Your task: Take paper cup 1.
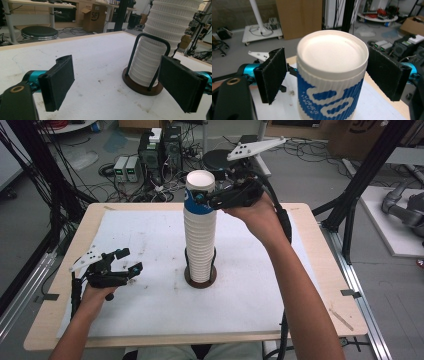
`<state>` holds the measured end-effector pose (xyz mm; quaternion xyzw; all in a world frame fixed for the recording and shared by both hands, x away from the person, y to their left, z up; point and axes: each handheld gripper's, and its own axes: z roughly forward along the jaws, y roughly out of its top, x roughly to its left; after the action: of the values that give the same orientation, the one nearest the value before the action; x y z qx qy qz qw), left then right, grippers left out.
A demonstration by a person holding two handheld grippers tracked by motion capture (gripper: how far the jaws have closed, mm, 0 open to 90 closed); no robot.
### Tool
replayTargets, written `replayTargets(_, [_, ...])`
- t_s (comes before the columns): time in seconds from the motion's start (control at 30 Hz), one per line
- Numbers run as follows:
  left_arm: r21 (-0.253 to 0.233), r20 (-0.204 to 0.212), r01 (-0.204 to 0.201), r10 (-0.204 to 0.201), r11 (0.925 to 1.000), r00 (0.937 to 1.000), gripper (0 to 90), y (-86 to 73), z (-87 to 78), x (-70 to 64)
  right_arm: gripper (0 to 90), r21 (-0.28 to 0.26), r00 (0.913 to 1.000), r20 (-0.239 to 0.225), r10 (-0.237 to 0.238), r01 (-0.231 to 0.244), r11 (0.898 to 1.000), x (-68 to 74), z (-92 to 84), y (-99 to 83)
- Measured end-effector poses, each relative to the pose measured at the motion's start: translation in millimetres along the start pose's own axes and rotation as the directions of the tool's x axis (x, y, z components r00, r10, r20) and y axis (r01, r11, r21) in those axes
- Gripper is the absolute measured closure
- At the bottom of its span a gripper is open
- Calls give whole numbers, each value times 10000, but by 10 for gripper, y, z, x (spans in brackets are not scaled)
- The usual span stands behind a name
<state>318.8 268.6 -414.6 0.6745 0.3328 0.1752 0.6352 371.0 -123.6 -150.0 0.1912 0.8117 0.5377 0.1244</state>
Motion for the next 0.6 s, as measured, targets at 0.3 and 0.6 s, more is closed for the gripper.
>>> replayTargets(0.3, [21, -24, -6, 6, 10000, 10000, 139, -2, 4, -3, 287, 245, 9998, -58, -186, 187, 9995, -40, 81, 51])
replayTargets(0.6, [25, 29, 28, -28, 10000, 10000, 142, 1, 1, -6, 305, -96, 9995, 35, -299, 300, 9995, -20, -21, 190])
